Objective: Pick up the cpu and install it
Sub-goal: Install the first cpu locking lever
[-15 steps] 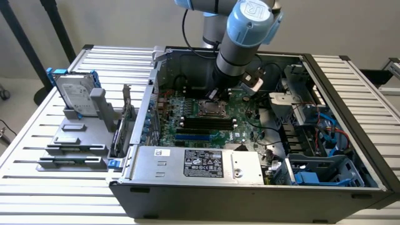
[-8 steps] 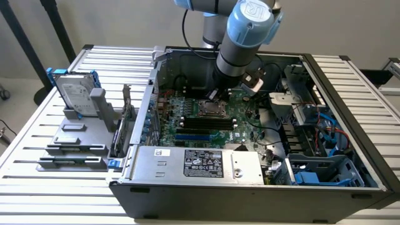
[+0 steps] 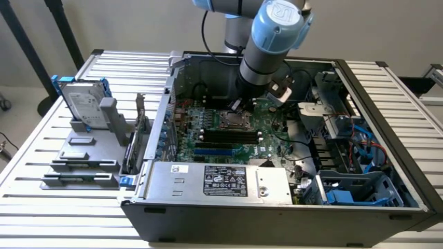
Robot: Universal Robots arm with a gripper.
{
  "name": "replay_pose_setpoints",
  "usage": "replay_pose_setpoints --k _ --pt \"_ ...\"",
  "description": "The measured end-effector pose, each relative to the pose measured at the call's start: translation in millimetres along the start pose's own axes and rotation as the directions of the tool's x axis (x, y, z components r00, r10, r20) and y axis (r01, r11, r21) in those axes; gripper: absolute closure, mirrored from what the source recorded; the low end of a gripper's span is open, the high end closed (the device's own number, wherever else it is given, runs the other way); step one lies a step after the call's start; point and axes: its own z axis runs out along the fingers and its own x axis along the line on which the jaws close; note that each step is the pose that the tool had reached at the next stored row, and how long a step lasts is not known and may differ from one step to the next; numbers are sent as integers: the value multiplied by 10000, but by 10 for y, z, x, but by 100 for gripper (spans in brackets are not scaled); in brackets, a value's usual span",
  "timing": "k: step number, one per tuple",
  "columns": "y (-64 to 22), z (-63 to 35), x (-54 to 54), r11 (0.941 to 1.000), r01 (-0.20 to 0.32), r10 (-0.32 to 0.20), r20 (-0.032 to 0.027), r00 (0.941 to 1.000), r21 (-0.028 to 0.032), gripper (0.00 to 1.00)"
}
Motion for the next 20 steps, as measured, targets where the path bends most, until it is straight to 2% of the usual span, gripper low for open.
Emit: replay_pose_setpoints --k 3,10,13,14,17,20 --pt "2 0 -1 10000 13 -13 -66 10000 52 89" --pt "13 19 -15 10000 21 -21 -83 10000 72 89" --pt "15 13 -15 9999 33 -32 -140 9999 115 89" --pt "9 -8 -9 9999 38 -35 -165 9999 126 89" --pt "-12 -106 6 9999 34 -32 -161 9999 130 89" --pt "-17 -149 -8 9999 30 -27 -159 9999 143 89"
